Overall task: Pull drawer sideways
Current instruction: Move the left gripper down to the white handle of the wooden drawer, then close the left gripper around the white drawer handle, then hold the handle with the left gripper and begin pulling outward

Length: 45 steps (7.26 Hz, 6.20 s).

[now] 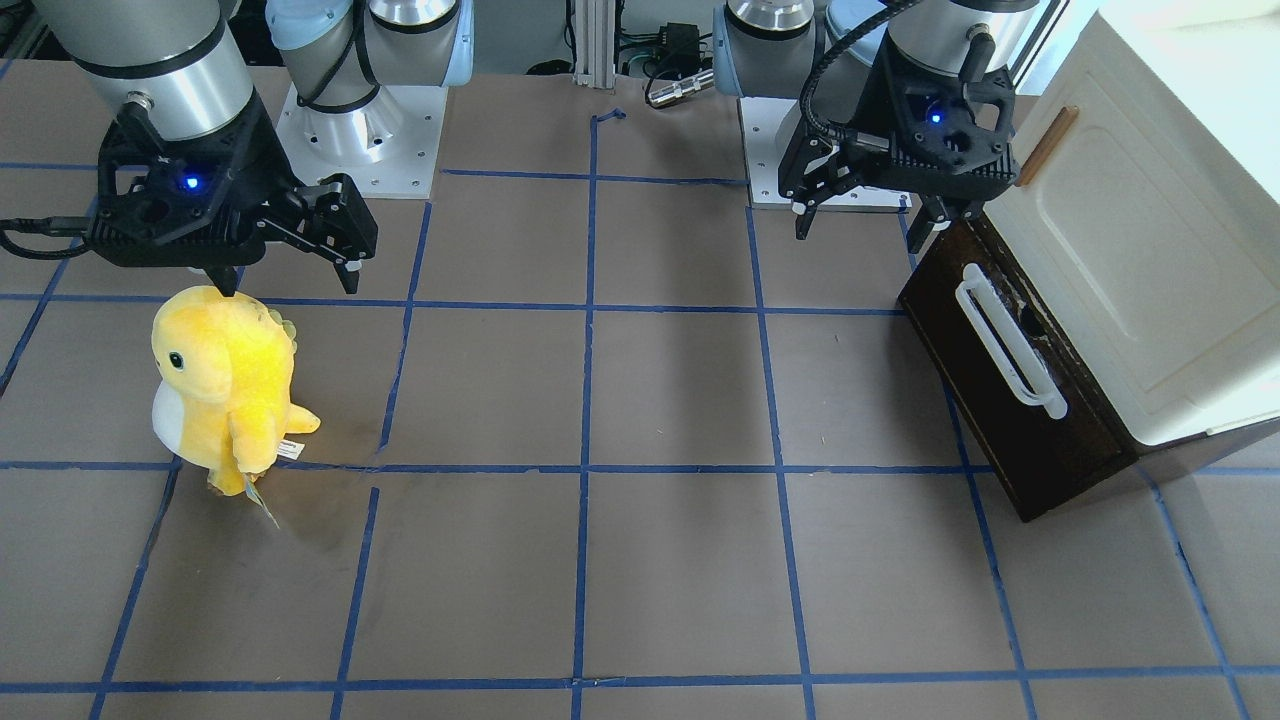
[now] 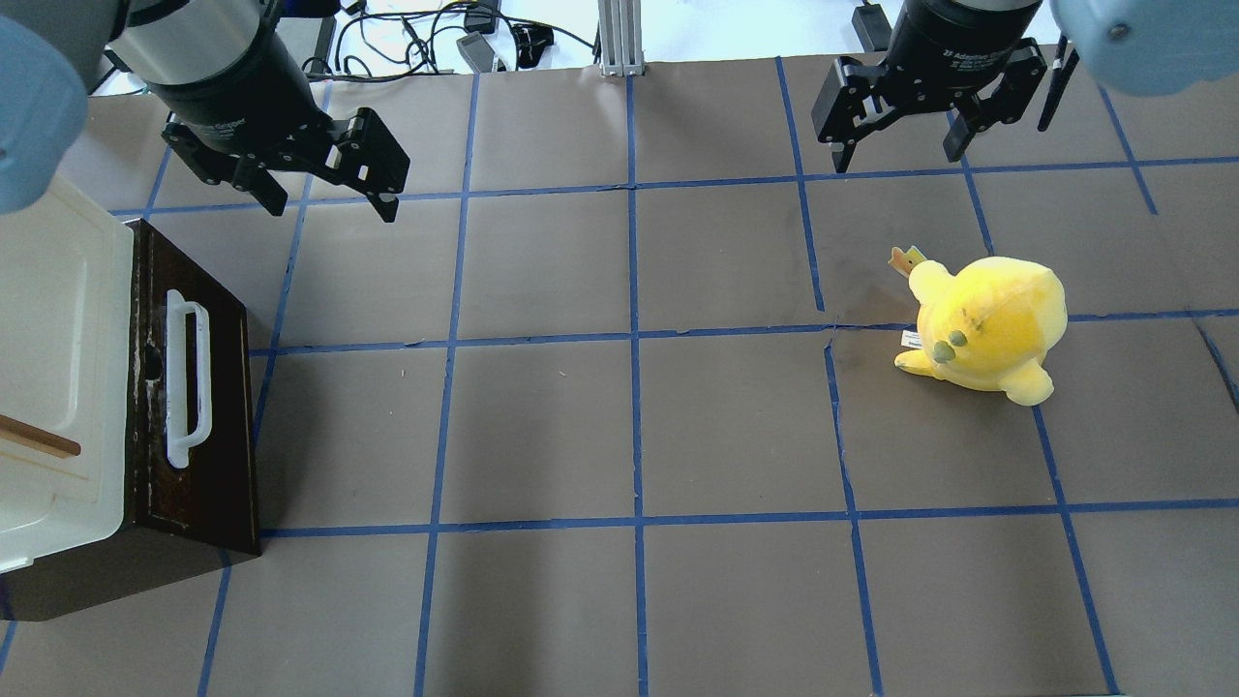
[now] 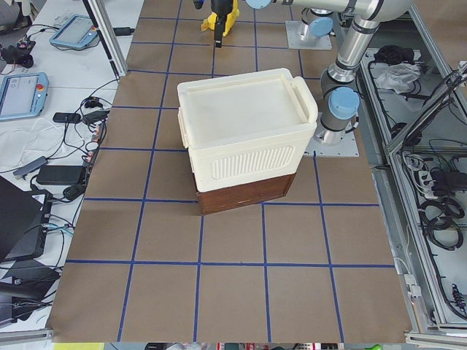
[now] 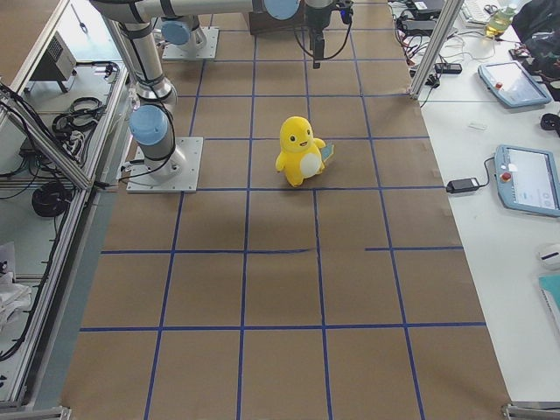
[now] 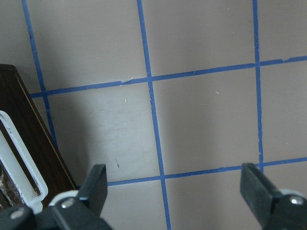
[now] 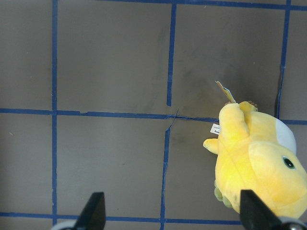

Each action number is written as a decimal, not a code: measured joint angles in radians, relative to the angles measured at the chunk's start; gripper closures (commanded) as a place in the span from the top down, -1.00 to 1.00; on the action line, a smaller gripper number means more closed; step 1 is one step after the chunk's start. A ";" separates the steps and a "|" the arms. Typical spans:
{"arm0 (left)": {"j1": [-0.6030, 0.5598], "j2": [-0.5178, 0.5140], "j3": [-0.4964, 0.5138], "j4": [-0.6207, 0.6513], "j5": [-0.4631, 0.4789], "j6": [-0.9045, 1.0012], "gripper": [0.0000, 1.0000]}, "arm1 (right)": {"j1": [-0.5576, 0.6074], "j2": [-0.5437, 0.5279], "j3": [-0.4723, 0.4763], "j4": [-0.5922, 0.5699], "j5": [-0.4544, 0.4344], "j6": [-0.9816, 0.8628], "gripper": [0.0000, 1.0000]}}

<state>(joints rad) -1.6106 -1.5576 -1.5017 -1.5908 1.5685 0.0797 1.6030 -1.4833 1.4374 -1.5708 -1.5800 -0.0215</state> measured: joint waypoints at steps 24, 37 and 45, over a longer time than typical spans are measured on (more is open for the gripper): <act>-0.115 -0.501 -0.178 -0.263 1.034 -0.767 1.00 | 0.000 0.000 0.000 0.000 0.000 -0.001 1.00; -0.015 -0.511 -0.235 -0.339 1.196 -0.975 -0.04 | 0.000 0.000 0.000 0.000 0.000 -0.001 1.00; 0.009 -0.522 -0.233 -0.339 1.200 -0.961 -0.42 | 0.000 0.000 0.000 0.000 0.000 0.000 1.00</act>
<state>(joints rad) -1.6015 -2.0800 -1.7351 -1.9295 2.7688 -0.8815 1.6030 -1.4833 1.4374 -1.5708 -1.5800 -0.0215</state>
